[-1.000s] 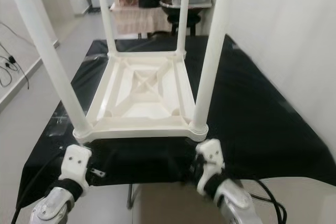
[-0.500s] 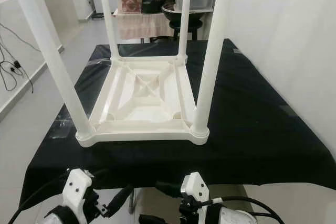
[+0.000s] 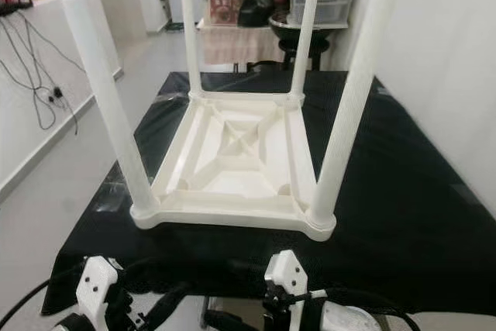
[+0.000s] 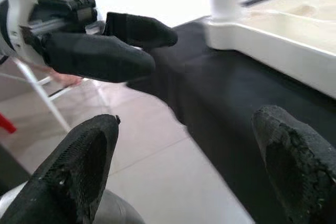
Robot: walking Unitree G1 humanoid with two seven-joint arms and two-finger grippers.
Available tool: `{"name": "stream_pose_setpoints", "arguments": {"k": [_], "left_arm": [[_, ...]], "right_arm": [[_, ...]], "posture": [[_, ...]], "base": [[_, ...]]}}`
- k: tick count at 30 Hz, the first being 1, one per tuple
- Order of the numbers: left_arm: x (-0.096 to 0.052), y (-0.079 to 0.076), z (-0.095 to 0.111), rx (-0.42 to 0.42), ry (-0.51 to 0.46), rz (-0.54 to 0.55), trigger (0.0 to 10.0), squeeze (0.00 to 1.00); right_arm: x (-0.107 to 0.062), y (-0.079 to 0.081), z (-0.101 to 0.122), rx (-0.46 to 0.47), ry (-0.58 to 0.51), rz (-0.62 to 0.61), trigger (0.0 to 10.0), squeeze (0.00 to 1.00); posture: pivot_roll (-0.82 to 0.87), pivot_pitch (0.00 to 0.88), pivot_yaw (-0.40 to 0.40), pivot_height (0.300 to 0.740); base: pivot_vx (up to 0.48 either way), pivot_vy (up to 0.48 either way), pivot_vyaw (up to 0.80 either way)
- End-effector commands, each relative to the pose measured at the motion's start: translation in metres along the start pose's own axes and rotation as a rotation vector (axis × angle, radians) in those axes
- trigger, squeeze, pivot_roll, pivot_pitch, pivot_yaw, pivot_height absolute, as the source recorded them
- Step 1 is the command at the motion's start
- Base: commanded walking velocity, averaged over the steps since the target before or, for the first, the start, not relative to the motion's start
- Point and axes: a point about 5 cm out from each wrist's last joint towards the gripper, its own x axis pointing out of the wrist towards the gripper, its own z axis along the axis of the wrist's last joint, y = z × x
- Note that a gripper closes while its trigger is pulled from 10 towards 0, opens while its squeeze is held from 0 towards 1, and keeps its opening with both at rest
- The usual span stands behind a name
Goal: Building children table
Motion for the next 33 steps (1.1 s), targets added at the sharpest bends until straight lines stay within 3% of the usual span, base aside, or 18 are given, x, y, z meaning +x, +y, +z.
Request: {"name": "stream_pose_setpoints", "arguments": {"k": [1, 6, 14, 22, 23, 24, 27, 29, 33], "left_arm": [[-0.002, 0.002, -0.001, -0.002, 0.014, 0.001, 10.0, 0.0], [-0.001, 0.003, 0.0, 0.008, 0.018, 0.01, 10.0, 0.0], [-0.003, 0.011, 0.0, 0.1, 0.047, 0.121, 10.0, 0.0], [-0.006, 0.012, 0.002, 0.099, 0.029, 0.173, 10.0, 0.0], [-0.006, 0.013, 0.003, 0.105, 0.03, 0.186, 10.0, 0.36], [-0.008, 0.013, 0.003, 0.113, 0.029, 0.205, 10.0, 1.0], [-0.008, 0.012, 0.003, 0.118, 0.033, 0.217, 10.0, 1.0], [-0.014, 0.009, 0.006, 0.133, 0.014, 0.296, 10.0, 1.0], [-0.017, 0.01, 0.008, 0.131, 0.001, 0.352, 10.0, 1.0]], "right_arm": [[0.001, 0.001, 0.002, 0.009, -0.018, 0.013, 10.0, 0.0], [0.0, 0.002, 0.001, 0.012, -0.015, 0.018, 10.0, 0.0], [0.0, 0.003, 0.002, 0.026, -0.028, 0.037, 10.0, 0.0], [0.0, 0.004, 0.001, 0.028, -0.026, 0.039, 10.0, 0.0], [0.0, 0.003, 0.001, 0.029, -0.024, 0.039, 10.0, 0.0], [0.0, 0.003, 0.001, 0.029, -0.023, 0.039, 10.0, 0.0], [0.0, 0.003, 0.0, 0.03, -0.022, 0.039, 10.0, 0.0], [-0.001, 0.003, -0.001, 0.03, -0.017, 0.039, 10.0, 0.0], [-0.001, 0.003, -0.002, 0.03, -0.014, 0.039, 10.0, 0.0]], "posture": [[-0.04, 0.0, 0.03, 0.74], [-0.04, 0.0, 0.028, 0.74], [-0.03, 0.0, 0.025, 0.74], [-0.03, 0.0, 0.028, 0.74], [-0.03, 0.0, 0.029, 0.74], [-0.03, 0.0, 0.029, 0.74], [-0.03, 0.0, 0.032, 0.74], [-0.03, 0.0, 0.032, 0.74], [-0.02, 0.0, 0.033, 0.74]], "base": [[0.379, 0.0, 0.0], [0.341, 0.0, 0.0], [0.0, 0.0, 0.0], [0.0, 0.0, 0.0], [0.0, 0.0, 0.0], [0.0, 0.0, 0.0], [0.0, 0.0, 0.0], [0.0, 0.0, 0.0], [0.0, 0.0, 0.0]]}}
